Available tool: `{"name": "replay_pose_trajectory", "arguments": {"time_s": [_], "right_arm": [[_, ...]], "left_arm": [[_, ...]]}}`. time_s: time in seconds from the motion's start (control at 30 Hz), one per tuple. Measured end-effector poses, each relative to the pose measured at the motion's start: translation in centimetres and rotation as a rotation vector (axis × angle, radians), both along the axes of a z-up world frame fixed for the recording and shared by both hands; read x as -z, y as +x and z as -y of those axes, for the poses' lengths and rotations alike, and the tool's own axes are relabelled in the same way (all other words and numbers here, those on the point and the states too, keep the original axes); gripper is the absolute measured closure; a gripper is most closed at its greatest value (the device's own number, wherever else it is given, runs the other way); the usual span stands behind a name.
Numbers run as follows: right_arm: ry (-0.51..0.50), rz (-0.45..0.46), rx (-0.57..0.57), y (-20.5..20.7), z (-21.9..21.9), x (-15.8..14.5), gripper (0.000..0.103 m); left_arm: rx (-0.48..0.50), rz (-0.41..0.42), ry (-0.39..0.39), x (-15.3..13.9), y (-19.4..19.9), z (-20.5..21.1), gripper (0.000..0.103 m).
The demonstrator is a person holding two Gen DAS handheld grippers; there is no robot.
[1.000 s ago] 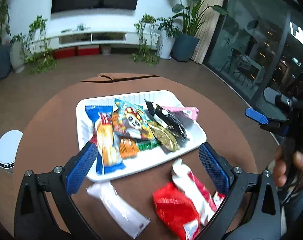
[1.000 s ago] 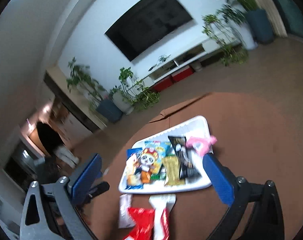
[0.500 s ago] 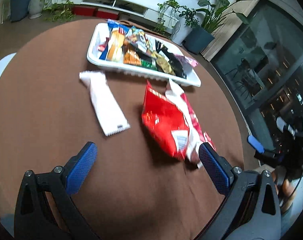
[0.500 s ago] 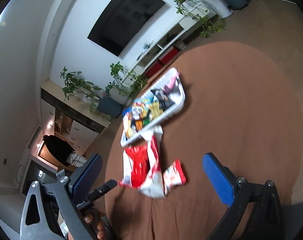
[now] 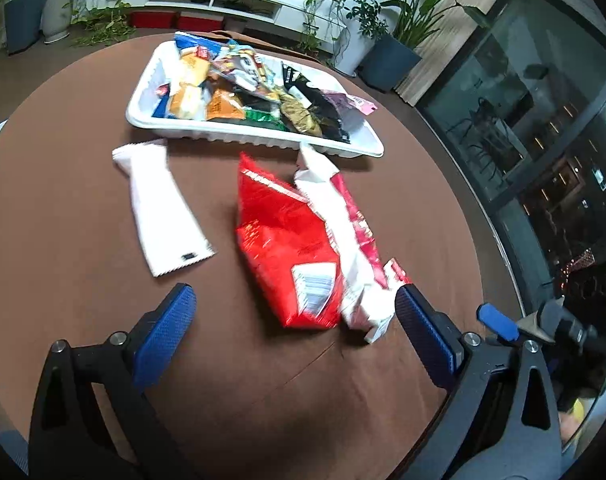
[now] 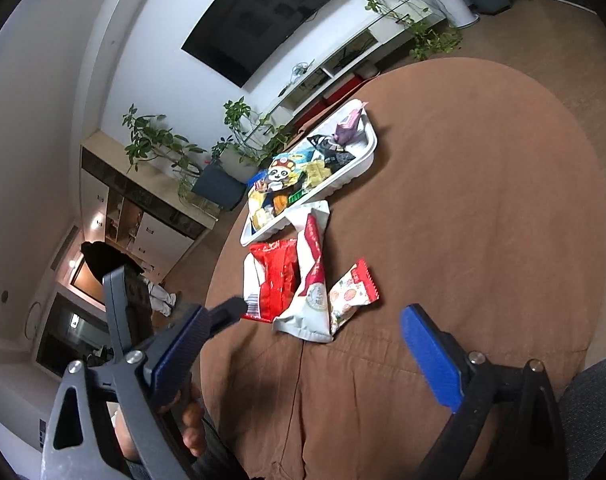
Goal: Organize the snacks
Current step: 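Withdraw both grippers from the tray toward the red bag and white packets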
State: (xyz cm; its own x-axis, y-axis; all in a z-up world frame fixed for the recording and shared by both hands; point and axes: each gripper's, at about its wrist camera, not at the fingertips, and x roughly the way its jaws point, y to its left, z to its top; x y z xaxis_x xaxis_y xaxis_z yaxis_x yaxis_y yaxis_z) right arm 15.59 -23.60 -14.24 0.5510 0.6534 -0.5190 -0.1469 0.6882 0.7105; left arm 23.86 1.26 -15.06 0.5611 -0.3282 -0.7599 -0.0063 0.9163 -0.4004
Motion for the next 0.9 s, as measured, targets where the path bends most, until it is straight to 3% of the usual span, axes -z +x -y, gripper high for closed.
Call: {"name": "replay_pose_trajectory", "arguments": {"time_s": [0.2,0.53,0.9], "right_arm": [[0.002,0.003,-0.005,0.3,0.1,0.4,0.005],[0.012,0.017,0.000,0.2,0.5,0.4,0.005],[0.012,0.034,-0.002,0.1,0.5,0.1,0.005]], "left_arm": [[0.026,-0.036,0.001,-0.3,2.1,0.9,0.037],[-0.028,-0.120,-0.001,2.0,3.7,0.1,0.036],[-0.003,-0.129,0.029,2.8,5.6,0.7,0.038]]}}
